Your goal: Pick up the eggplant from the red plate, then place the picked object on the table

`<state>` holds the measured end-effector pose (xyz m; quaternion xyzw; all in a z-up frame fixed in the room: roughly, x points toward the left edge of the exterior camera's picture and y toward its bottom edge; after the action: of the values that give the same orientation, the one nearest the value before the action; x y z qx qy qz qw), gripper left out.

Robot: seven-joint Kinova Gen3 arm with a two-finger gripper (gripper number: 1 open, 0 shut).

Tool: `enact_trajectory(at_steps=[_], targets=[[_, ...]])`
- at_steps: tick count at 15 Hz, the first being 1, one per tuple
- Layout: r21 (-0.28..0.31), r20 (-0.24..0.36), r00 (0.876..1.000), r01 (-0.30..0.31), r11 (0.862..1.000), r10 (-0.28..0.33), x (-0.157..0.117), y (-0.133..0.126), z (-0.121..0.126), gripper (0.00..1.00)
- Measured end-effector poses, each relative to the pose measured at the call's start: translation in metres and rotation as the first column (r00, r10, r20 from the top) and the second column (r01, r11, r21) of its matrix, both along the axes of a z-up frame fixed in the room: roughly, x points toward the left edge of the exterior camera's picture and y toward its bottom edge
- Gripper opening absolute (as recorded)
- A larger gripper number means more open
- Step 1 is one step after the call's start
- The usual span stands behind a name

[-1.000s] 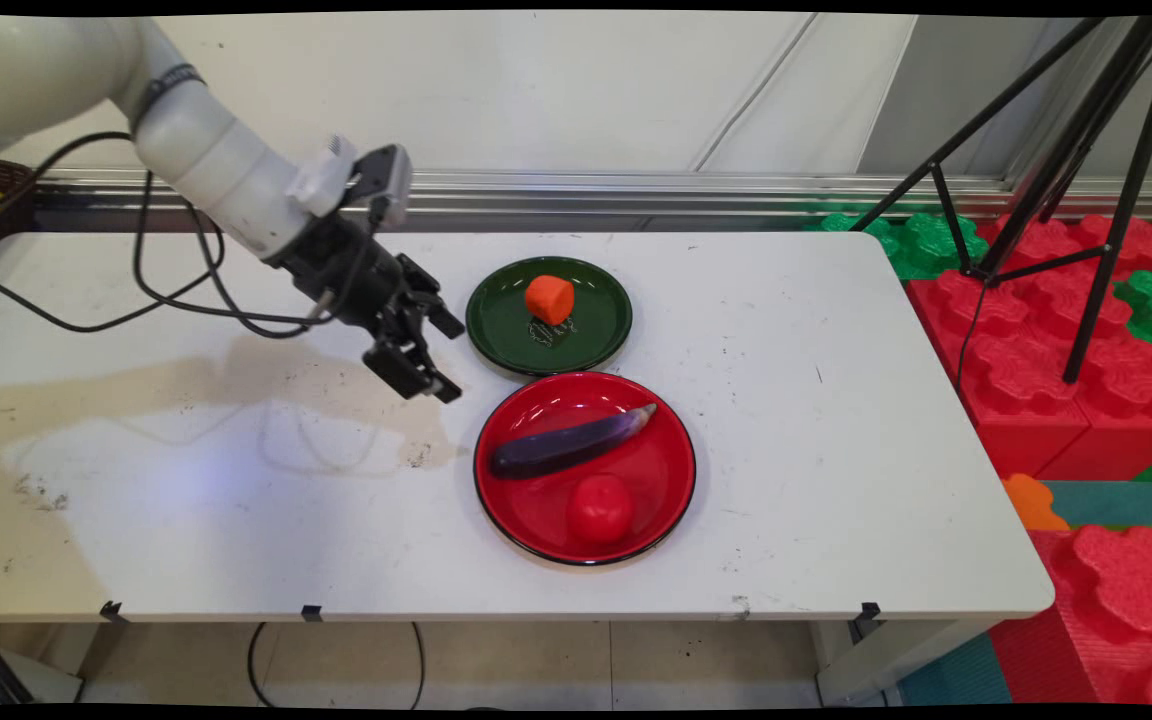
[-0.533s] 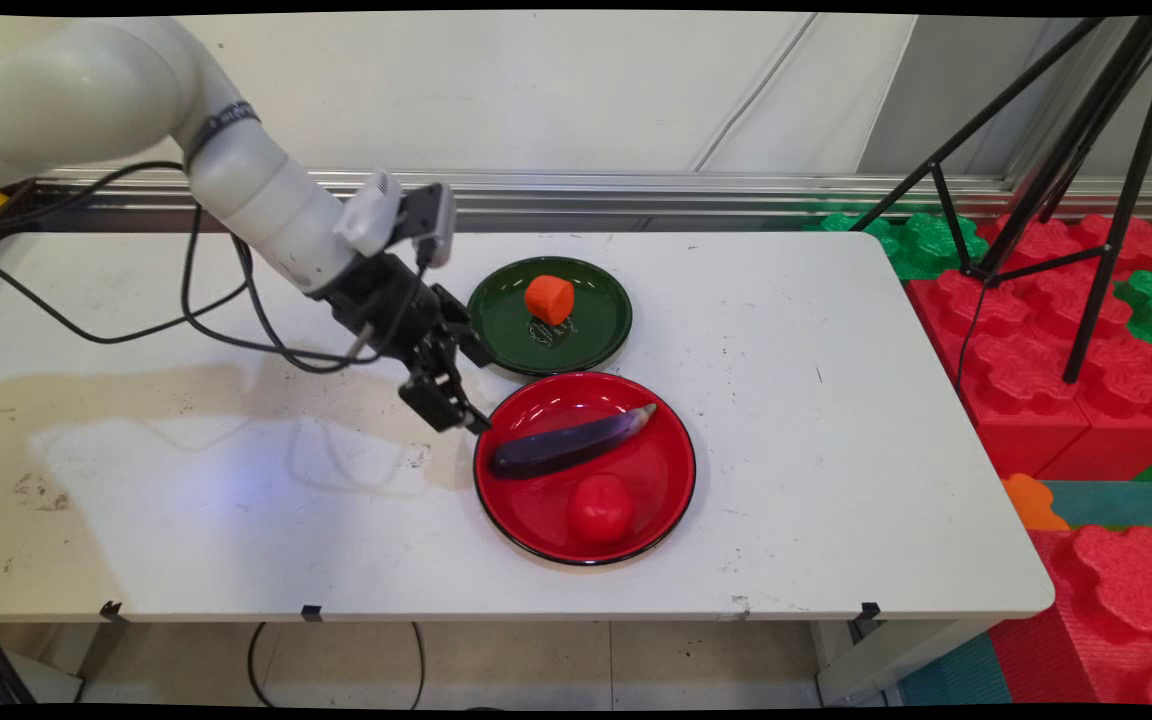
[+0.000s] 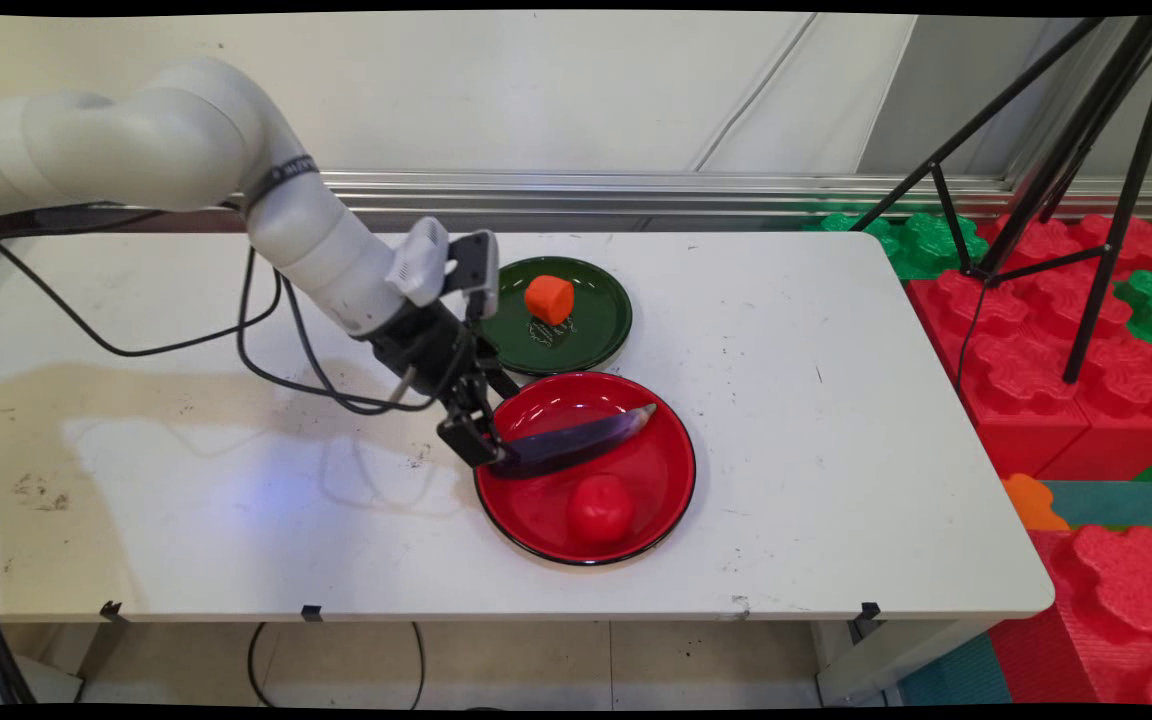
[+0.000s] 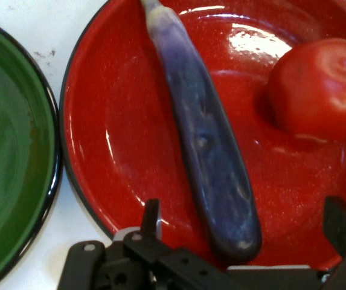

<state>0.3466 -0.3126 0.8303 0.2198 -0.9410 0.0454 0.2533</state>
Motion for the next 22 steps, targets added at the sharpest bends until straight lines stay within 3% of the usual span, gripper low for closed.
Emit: enact_trajectory(at_steps=[8,16,17,22], targets=[[0.011,0.041,0.999,-0.005,1.000,0.005,-0.021,-0.003,-0.027,1.00],[0.001,0.063,0.998,-0.006,1.000,0.006,-0.030,-0.005,-0.038,1.00],[-0.001,0.065,0.998,-0.005,1.000,0.005,-0.031,-0.005,-0.039,0.00],[-0.010,0.068,0.998,-0.006,1.000,0.007,-0.034,-0.006,-0.042,0.00]])
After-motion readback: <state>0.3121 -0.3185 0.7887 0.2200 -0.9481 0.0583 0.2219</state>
